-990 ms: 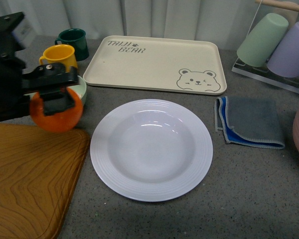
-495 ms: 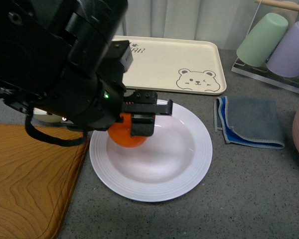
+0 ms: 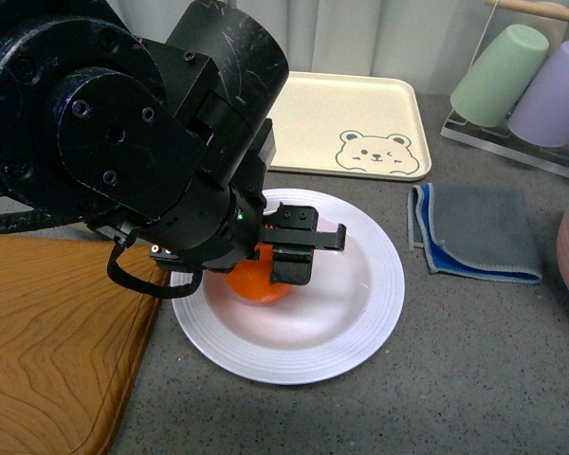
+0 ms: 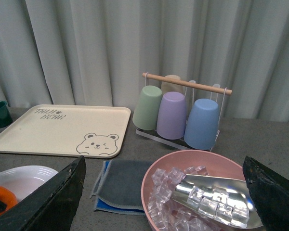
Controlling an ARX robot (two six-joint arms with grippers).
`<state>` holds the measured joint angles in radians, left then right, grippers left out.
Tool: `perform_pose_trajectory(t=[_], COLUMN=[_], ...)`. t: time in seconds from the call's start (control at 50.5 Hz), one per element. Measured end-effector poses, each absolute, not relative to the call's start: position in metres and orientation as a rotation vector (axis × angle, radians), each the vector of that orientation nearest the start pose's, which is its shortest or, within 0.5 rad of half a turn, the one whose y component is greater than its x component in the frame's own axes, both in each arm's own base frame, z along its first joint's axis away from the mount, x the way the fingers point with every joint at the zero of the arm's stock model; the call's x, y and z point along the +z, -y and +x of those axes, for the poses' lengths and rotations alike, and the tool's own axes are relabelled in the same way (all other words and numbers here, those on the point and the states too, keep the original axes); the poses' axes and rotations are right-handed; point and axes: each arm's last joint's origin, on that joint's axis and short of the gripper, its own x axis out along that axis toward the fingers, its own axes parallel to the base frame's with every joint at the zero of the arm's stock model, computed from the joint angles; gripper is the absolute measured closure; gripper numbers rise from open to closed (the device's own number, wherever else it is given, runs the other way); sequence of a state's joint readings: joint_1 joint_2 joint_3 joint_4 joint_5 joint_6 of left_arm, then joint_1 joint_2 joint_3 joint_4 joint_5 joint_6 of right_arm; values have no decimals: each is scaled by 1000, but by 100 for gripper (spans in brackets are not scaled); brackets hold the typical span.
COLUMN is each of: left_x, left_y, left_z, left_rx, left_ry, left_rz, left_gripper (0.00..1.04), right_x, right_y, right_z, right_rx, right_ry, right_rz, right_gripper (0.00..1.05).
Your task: Place orange and plate with both arms
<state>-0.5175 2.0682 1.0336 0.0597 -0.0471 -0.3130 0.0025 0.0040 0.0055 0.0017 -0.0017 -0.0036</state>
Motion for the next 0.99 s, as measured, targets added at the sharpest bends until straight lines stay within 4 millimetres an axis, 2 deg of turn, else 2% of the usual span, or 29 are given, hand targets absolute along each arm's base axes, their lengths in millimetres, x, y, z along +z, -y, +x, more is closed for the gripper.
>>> perform_pose_trajectory(t=[0.04,0.218,0.376,0.515,0.634,0.653,0.733,0.812,0.871,0.931,0.99], left_x=[75,79,104,134,143,142,129,119,125,142,152], left_y=[185,183,166,140,130,129,123,107,94,81,72], left_z=[328,327,318,306,302,302,300,281,269,259,250], left_rx=[-277,-284,-254,-197,-167,-153,-63,-26,-17,-10,-10], left_ry=[-1001,-995,-920,-810,-780,-767,-507,-307,-183,-51,4], left_rz=[-12,-37,-147,-224,-250,-246,-132,-64,-50,-52,-51], left_gripper=[42,6,7,7,7,7,19,31,40,51,60], right_x=[165,165,165,165,165,165,165,165,165,165,165], right_y=[0,0,0,0,0,0,0,0,0,0,0], right_z=[98,98,98,98,98,98,98,98,98,98,98], right_rx=[4,5,4,4,5,5,5,4,2,2,2], right_ry=[3,3,3,3,3,3,3,4,3,3,4], right_rz=[-4,-4,-4,-4,-4,-4,-4,-4,-4,-4,-4], right_gripper=[9,9,9,9,9,9,9,9,9,9,9])
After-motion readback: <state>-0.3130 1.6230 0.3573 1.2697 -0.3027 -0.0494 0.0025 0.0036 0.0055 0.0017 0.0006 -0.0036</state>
